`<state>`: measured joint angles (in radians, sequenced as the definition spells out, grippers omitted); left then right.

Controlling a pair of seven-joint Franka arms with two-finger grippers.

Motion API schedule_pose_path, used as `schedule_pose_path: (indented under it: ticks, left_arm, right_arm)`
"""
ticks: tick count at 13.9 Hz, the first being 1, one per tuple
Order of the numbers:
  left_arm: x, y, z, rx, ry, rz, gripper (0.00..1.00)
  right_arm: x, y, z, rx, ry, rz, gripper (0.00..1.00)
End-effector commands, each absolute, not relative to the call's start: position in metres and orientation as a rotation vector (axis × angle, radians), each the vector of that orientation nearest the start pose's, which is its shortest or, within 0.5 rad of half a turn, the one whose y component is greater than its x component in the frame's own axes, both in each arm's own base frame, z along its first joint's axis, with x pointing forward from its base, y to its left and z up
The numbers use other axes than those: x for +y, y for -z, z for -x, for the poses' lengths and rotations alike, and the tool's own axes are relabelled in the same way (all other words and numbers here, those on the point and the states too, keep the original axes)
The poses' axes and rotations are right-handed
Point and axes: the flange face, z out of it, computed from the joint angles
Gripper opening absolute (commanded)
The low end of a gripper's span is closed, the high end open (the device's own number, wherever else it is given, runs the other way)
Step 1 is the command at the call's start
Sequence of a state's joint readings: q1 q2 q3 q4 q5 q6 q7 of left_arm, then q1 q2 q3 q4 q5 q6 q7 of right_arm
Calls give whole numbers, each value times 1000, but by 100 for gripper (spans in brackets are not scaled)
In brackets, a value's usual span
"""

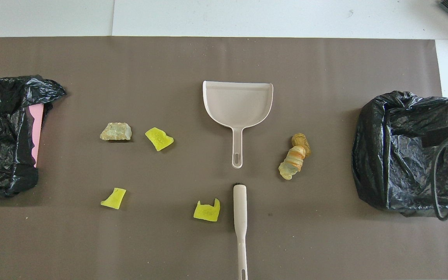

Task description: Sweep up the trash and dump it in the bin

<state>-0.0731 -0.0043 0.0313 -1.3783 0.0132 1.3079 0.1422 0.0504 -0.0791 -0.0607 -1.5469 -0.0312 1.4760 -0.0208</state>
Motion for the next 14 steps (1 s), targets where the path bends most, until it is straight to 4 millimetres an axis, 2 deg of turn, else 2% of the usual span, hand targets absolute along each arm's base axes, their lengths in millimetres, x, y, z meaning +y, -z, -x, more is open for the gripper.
schedule_pose_path:
  ticks: [1, 6, 14]
  left_arm:
    - [-22, -713, -511, 299, -35, 3111, 100]
    - [-13, -709, -505, 264, -47, 3111, 100]
    - [-20, -708, -502, 286, -35, 3114, 100]
  right_arm:
    - [-11, -669, -511, -4, 4, 3159, 100]
    - [-11, -669, -511, -2, 4, 3159, 100]
    - [-11, -668, -511, -4, -1, 3159, 100]
